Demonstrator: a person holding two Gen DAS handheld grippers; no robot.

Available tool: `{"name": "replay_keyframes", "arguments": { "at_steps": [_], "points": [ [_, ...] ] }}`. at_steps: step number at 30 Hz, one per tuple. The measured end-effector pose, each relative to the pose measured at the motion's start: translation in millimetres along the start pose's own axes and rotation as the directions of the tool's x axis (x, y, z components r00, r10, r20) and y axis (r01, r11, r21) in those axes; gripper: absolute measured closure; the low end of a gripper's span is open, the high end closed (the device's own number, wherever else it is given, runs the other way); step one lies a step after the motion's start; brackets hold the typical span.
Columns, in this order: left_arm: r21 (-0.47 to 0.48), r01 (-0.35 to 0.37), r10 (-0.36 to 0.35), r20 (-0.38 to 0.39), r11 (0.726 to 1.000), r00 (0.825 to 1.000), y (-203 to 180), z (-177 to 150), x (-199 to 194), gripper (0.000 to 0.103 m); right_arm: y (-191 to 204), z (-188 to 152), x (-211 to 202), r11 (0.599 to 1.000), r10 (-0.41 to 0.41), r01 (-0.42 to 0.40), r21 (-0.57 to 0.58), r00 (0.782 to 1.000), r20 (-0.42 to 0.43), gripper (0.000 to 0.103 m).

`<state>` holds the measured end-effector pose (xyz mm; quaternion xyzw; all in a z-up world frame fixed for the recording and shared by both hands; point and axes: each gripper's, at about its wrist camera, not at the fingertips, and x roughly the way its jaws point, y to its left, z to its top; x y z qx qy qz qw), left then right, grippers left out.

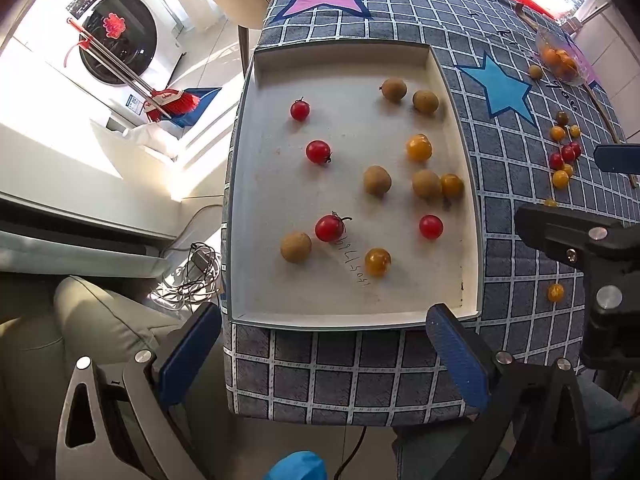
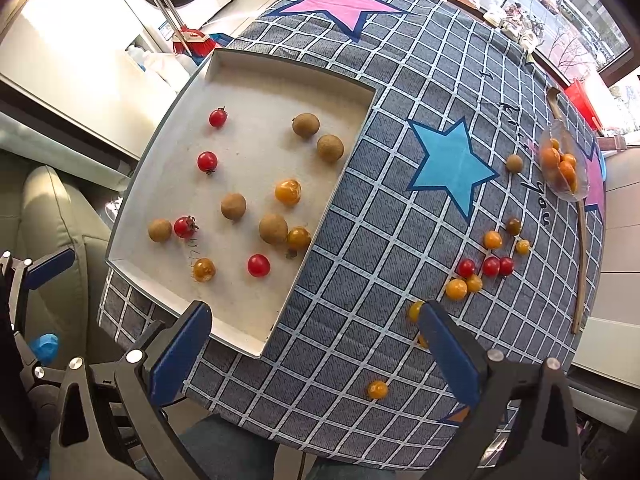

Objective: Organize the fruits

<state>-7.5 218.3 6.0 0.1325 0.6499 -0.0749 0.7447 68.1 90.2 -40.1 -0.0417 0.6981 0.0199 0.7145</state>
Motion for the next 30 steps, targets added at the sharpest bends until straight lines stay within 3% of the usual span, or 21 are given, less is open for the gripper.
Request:
{"name": "replay_keyframes", "arguments": {
  "at_steps": [30],
  "points": [
    [0.011,-0.011,0.011,-0.038,1.0,0.999,-6.6,7.3,11.9,0.0,-1.7,7.2,15.2,0.999,0.038,-0.038,0.0,0.999,-0.025,0.0]
  ]
}}
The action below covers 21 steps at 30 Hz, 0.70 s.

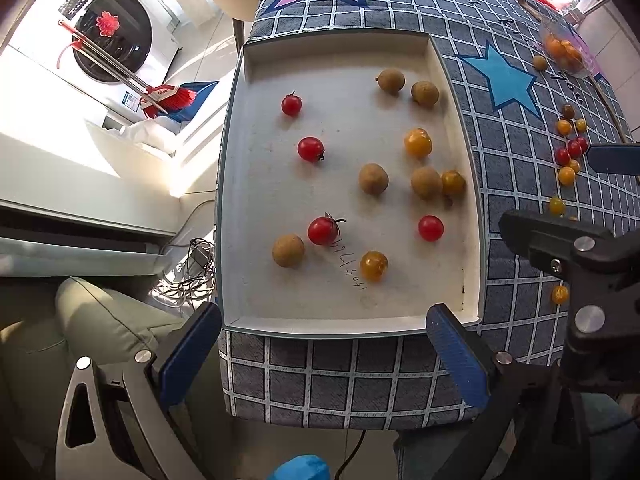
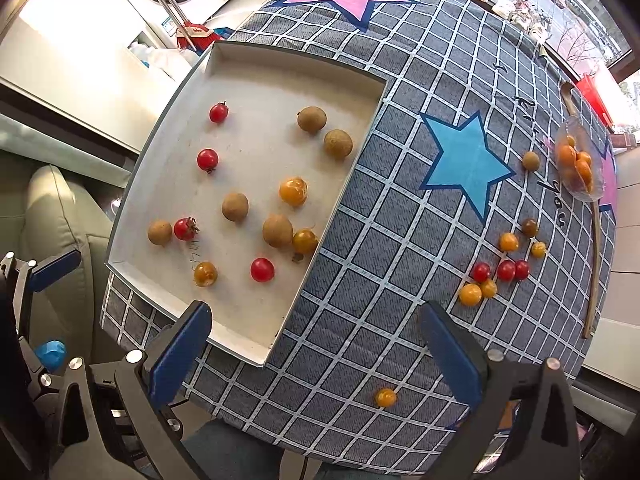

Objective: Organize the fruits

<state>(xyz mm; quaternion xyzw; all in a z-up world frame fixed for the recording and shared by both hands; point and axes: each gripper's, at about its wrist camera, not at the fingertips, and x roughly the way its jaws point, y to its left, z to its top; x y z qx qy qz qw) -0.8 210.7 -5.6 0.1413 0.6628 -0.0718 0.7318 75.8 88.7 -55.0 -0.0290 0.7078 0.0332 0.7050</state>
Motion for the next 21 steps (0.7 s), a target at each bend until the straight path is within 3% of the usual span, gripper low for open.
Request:
{"name": "replay_keyframes", "arguments": {
  "at_steps": [16,21],
  "points": [
    [-0.022,0.011,-0.012,-0.036,1.0,0.999,-1.5,4.7,12.5,0.0,-1.9,-1.5,7.2,1.0,0.006,-0.006,-0.008,1.0,-0.01,0.0],
    [-0.023,0.02,-0.02,-0.013,1.0,1.0,0.2,4.1,9.9,0.0,-3.5,-2.6,7.6,1.0,0.003,-0.003,-0.009,1.0,-0.013,0.0]
  ]
}}
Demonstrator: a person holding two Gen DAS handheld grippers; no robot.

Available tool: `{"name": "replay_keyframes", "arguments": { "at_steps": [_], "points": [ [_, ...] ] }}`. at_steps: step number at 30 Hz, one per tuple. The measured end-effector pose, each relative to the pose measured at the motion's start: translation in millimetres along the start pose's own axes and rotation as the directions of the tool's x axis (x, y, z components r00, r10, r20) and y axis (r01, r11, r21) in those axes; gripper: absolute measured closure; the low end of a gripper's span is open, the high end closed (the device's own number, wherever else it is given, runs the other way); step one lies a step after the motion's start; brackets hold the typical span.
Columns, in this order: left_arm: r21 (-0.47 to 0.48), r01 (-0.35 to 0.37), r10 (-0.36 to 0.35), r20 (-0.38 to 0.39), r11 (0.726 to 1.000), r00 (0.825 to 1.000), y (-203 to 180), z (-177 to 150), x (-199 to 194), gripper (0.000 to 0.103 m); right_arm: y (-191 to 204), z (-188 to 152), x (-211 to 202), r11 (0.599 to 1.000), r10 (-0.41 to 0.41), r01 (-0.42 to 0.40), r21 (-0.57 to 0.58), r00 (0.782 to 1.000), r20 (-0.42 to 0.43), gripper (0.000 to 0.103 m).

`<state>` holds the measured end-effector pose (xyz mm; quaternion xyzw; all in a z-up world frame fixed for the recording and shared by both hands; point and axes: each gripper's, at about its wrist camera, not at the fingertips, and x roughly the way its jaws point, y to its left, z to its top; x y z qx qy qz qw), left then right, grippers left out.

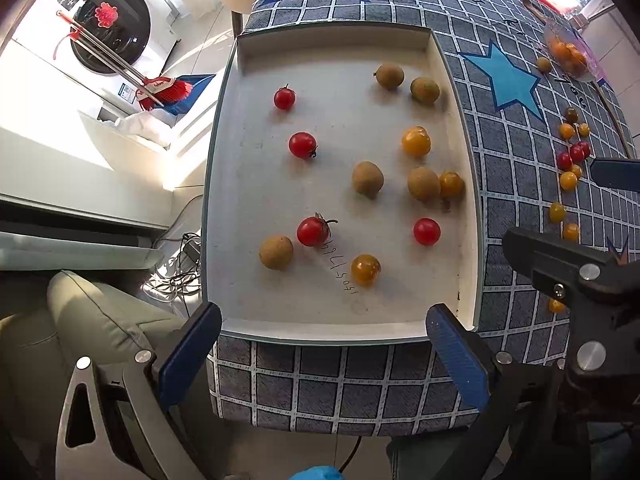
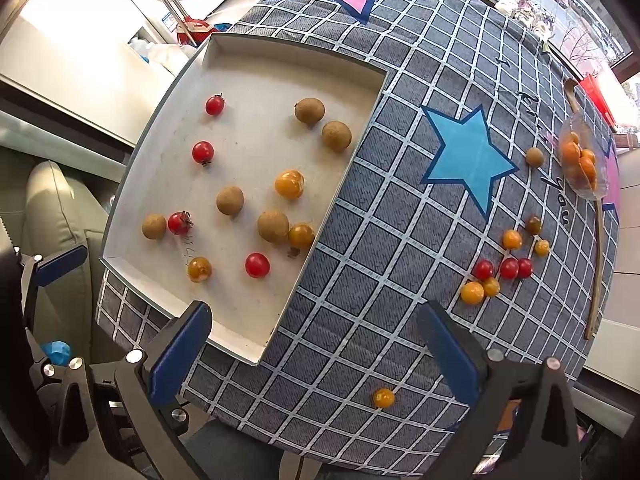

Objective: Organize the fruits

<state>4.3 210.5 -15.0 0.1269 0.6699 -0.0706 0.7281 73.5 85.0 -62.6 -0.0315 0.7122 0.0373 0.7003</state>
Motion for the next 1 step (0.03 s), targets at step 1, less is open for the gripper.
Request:
{"name": "replay_keyframes", "arguments": {
  "at_steps": [1],
  "points": [
    [-0.002,-0.003,0.003,0.0,1.0,1.0,0.4,0.1,-0.5,0.0,-0.5,-0.4,0.3,1.0,0.0,0.0,0.001,1.0,0.0,0.0]
  ]
}}
